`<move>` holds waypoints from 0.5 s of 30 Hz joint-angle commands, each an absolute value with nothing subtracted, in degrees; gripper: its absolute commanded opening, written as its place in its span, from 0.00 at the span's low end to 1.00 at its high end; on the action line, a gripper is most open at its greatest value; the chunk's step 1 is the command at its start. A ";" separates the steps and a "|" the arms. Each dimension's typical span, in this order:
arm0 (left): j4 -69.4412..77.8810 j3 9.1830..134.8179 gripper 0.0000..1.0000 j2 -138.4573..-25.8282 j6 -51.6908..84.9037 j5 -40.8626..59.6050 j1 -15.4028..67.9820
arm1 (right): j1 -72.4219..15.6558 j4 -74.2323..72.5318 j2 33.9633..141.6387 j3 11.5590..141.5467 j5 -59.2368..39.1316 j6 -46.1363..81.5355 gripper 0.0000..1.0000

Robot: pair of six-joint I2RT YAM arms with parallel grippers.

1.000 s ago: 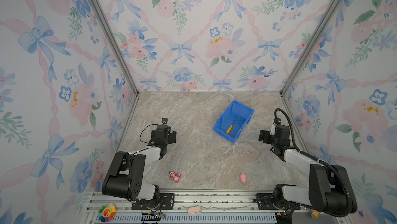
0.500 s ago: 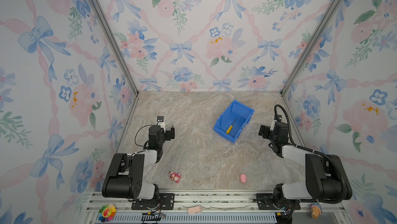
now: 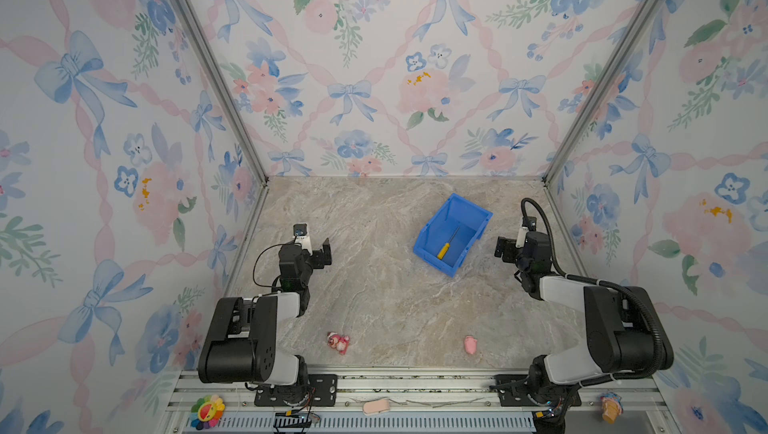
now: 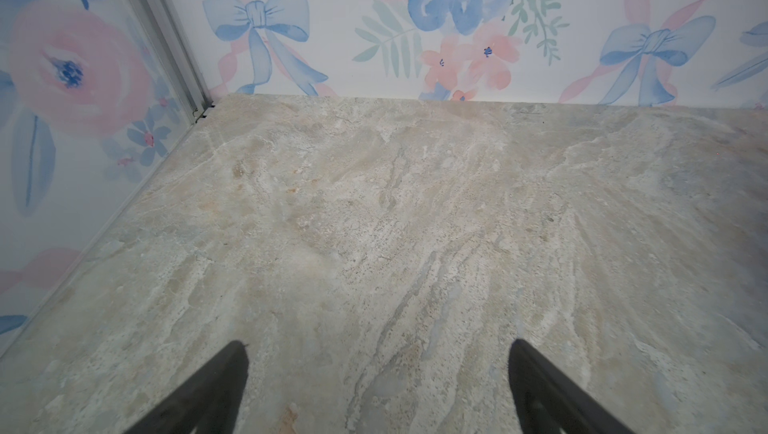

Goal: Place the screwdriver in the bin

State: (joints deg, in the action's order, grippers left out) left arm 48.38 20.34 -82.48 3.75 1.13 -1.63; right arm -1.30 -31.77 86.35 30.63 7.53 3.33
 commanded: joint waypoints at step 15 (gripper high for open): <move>59.03 17.27 0.98 -85.76 3.62 7.13 -3.38 | -1.14 -52.07 88.27 21.97 -3.96 -1.64 0.97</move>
State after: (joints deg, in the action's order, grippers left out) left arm 54.41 18.37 -83.22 4.67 5.96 -3.18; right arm -0.56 -46.59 87.61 23.31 -1.85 0.34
